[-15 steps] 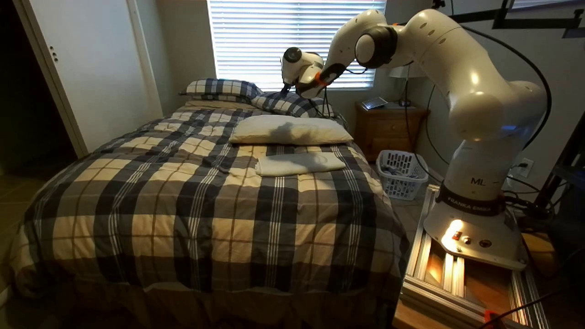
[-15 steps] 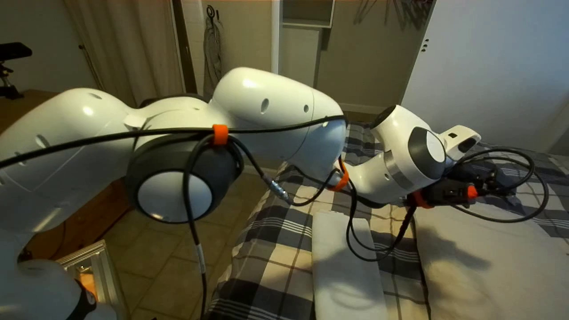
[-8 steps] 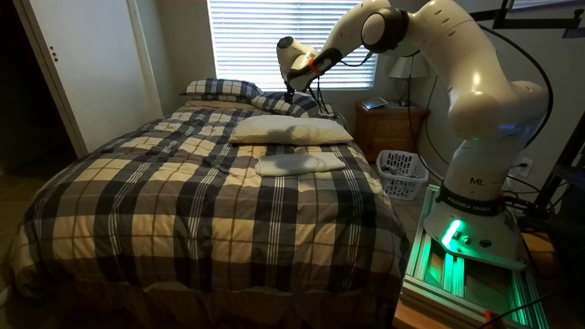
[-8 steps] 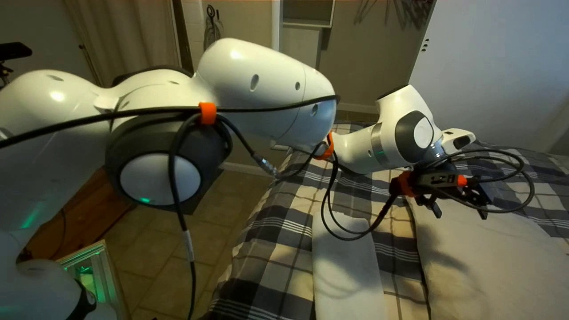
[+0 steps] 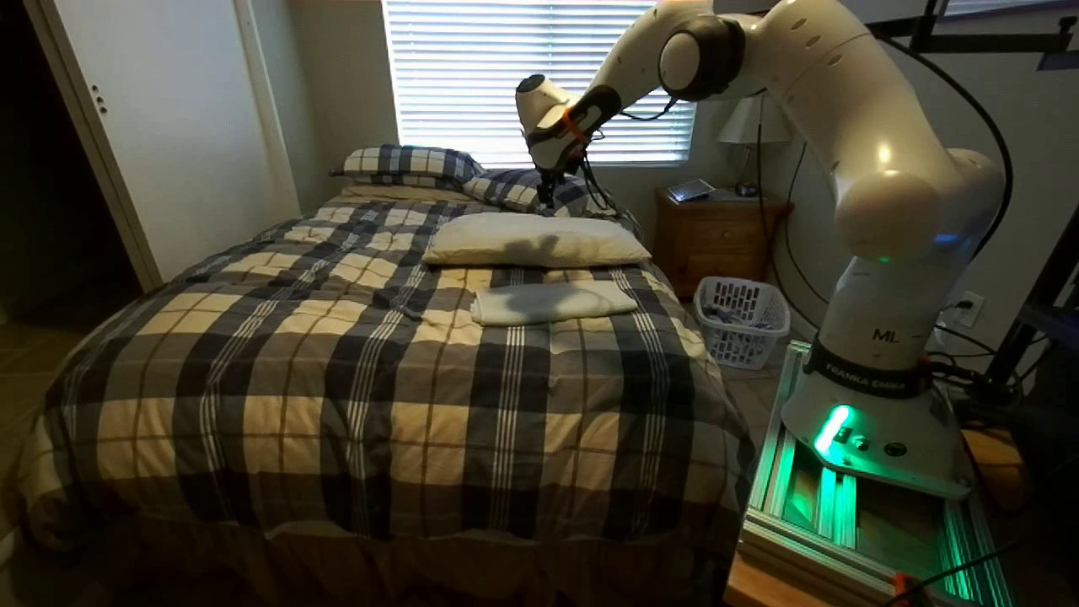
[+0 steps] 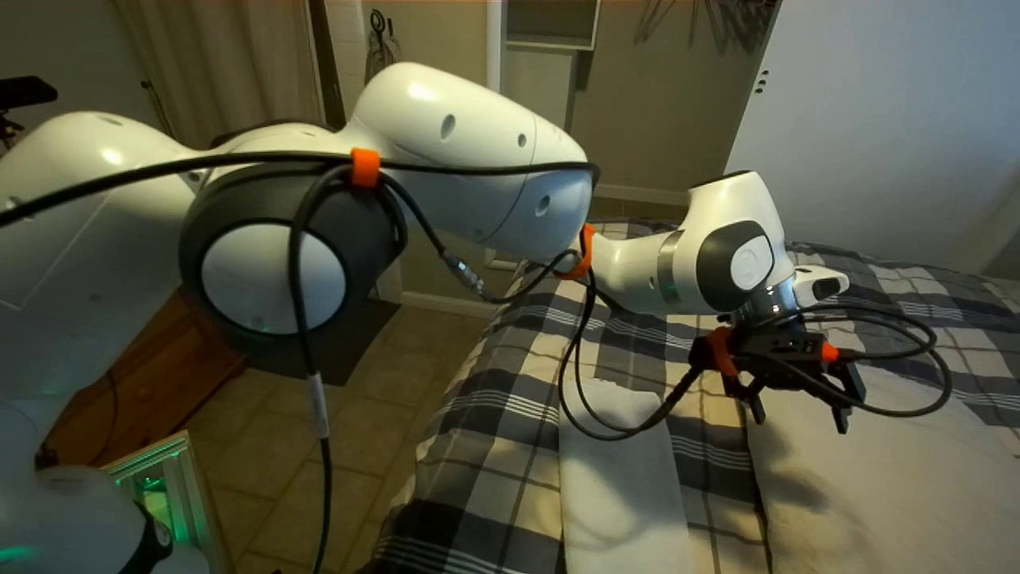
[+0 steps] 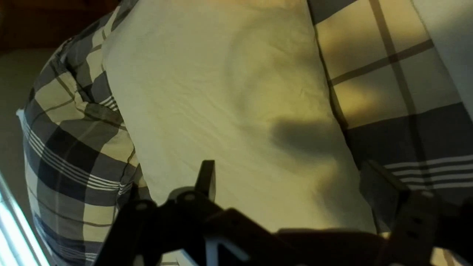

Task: Move the pillow to the right and put the towel on the pillow

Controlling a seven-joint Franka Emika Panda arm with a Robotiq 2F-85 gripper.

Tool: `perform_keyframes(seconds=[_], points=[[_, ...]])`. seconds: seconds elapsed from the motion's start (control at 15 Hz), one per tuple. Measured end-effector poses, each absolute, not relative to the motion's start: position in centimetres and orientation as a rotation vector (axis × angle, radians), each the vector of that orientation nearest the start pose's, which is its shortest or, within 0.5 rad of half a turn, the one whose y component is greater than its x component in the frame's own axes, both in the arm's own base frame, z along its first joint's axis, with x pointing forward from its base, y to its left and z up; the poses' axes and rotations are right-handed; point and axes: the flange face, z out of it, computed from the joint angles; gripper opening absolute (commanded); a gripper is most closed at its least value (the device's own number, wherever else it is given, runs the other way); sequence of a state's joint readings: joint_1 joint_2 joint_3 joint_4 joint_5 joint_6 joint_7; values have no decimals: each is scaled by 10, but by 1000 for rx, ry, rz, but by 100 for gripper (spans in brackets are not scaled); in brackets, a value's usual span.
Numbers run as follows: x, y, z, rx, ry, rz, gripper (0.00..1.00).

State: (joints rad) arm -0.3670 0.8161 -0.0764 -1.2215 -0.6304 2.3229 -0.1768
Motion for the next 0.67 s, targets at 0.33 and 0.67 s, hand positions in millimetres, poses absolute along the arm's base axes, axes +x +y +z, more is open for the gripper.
perform_keyframes(seconds=[0.33, 0.67], points=[[707, -338, 261, 2483, 266, 153, 100], [701, -349, 208, 2459, 335, 208, 100]])
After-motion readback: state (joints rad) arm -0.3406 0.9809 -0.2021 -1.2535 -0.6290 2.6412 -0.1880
